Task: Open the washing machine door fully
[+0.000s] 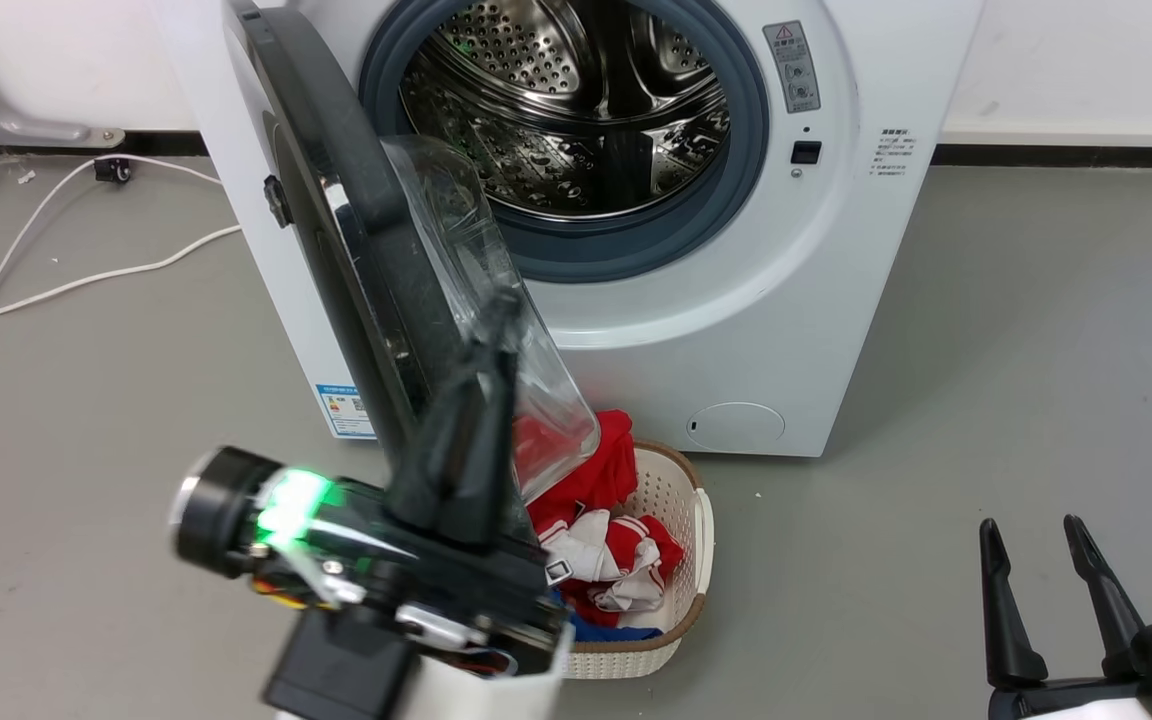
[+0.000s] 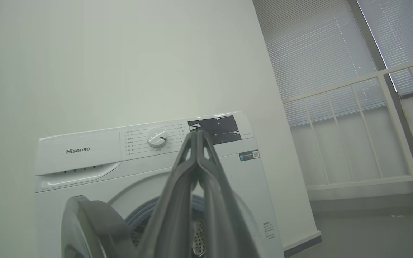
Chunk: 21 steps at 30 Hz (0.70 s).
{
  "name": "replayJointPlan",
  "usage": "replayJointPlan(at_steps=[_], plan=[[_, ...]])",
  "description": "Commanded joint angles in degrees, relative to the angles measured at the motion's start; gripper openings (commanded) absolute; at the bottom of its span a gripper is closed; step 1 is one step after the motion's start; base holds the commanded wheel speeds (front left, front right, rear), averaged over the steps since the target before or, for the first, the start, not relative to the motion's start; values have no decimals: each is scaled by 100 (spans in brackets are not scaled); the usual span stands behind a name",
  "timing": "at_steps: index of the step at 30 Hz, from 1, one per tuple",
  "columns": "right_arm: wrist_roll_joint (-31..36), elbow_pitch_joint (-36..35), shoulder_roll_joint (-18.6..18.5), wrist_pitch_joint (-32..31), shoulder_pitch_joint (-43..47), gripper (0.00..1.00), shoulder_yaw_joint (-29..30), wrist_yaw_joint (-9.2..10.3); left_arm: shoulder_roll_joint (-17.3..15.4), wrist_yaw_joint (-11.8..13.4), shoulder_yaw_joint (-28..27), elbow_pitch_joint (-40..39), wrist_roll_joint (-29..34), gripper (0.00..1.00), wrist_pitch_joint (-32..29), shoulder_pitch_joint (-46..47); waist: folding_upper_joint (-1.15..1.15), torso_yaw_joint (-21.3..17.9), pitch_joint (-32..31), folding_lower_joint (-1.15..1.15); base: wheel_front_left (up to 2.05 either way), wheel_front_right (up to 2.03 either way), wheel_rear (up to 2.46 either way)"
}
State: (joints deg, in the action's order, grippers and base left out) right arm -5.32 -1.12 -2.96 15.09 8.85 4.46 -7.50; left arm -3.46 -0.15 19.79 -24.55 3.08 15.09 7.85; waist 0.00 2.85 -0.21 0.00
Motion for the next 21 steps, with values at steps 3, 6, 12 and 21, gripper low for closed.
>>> replayJointPlan(at_steps=[3, 6, 12, 21], plan=[[38, -40, 15, 11, 5, 100, -27, 1, 13, -80, 329, 147, -52, 0, 12, 19, 0, 3, 17, 0, 0, 0, 0], [78, -51, 15, 10, 0, 100, -37, 1, 21, -135, 670, 302, -83, 0, 13, -61, 0, 12, 36, 0, 0, 0, 0], [140, -67, 15, 10, -37, 100, -41, 1, 31, -143, 1120, 664, -160, 0, 12, -230, 0, 35, 123, 0, 0, 0, 0], [152, -40, 15, 10, -110, 100, -40, 1, 7, -13, 1242, 1385, -290, 0, 12, -566, 0, 84, 252, 0, 0, 0, 0]])
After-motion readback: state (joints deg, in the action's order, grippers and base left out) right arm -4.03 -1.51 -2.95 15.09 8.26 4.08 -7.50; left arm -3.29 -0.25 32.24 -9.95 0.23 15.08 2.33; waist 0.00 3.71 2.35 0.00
